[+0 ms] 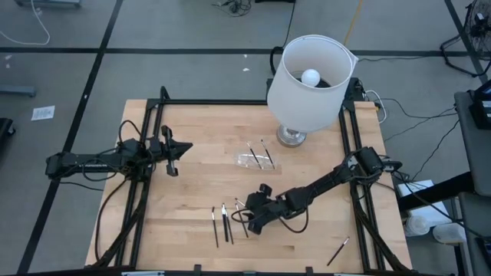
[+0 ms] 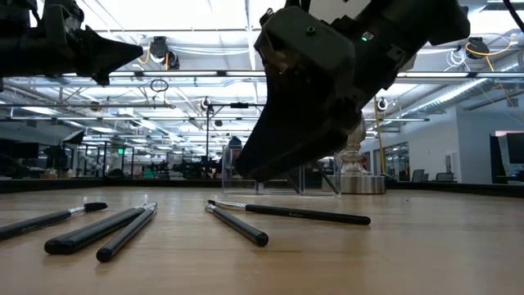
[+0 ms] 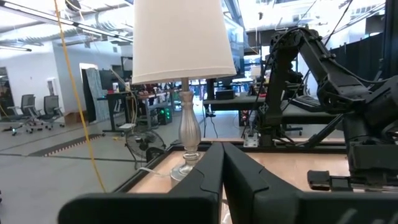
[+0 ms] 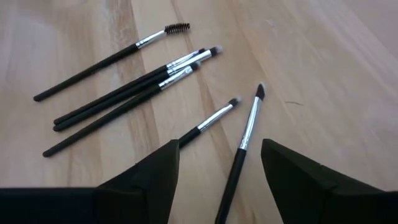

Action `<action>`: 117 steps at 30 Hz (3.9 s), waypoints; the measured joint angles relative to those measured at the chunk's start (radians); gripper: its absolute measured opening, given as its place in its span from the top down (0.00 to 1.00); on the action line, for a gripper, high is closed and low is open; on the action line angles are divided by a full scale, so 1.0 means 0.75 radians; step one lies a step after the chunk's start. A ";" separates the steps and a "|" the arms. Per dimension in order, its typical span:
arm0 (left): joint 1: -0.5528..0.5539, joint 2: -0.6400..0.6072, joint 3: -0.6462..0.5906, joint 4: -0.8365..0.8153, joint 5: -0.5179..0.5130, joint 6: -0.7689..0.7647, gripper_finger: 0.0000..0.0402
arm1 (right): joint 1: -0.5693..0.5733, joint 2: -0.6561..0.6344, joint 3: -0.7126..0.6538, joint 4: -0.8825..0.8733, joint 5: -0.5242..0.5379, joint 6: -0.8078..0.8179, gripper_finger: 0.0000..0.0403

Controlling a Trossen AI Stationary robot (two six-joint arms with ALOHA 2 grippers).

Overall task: Pick & Place Makeup Brushes
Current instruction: Put the black eyeshadow brush into the transparent organizer

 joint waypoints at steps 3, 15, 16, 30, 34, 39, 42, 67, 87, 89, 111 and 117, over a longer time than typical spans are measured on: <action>0.000 0.000 0.000 0.000 0.000 -0.001 0.96 | 0.001 0.043 0.003 0.011 0.011 0.016 0.47; 0.000 0.000 0.000 -0.005 -0.001 0.003 0.96 | 0.014 0.160 0.007 -0.005 0.111 0.060 0.49; 0.000 0.000 0.000 -0.006 -0.001 0.013 0.96 | 0.014 0.160 0.007 -0.007 0.110 0.056 0.51; 0.000 0.000 0.000 -0.008 -0.001 0.017 0.96 | 0.010 0.152 0.003 -0.019 0.109 0.035 0.79; 0.000 0.000 0.000 -0.007 -0.001 0.017 0.96 | 0.008 0.151 0.002 -0.046 0.079 0.054 0.89; 0.000 0.000 0.000 -0.007 0.000 0.017 0.96 | 0.009 0.149 0.001 -0.029 0.105 0.035 0.98; 0.000 0.000 0.000 -0.007 0.000 0.017 0.96 | 0.010 0.118 -0.001 -0.015 0.122 -0.013 0.99; -0.018 0.012 0.032 0.111 0.353 -0.189 0.96 | 0.076 -0.226 0.000 0.711 0.410 -1.079 1.00; -0.184 0.569 0.256 0.109 0.137 -0.003 0.96 | -0.074 -0.260 -0.140 0.781 0.258 -1.326 1.00; -0.184 0.621 0.305 0.108 0.128 0.060 0.96 | -0.102 -0.265 -0.214 0.894 0.194 -1.345 1.00; -0.409 1.138 0.706 0.219 0.105 0.335 0.96 | -0.271 -0.659 -0.606 1.335 -0.405 -1.438 1.00; -0.407 1.137 0.705 0.216 0.104 0.355 0.96 | -0.444 -0.639 -0.618 1.379 -0.663 -1.295 1.00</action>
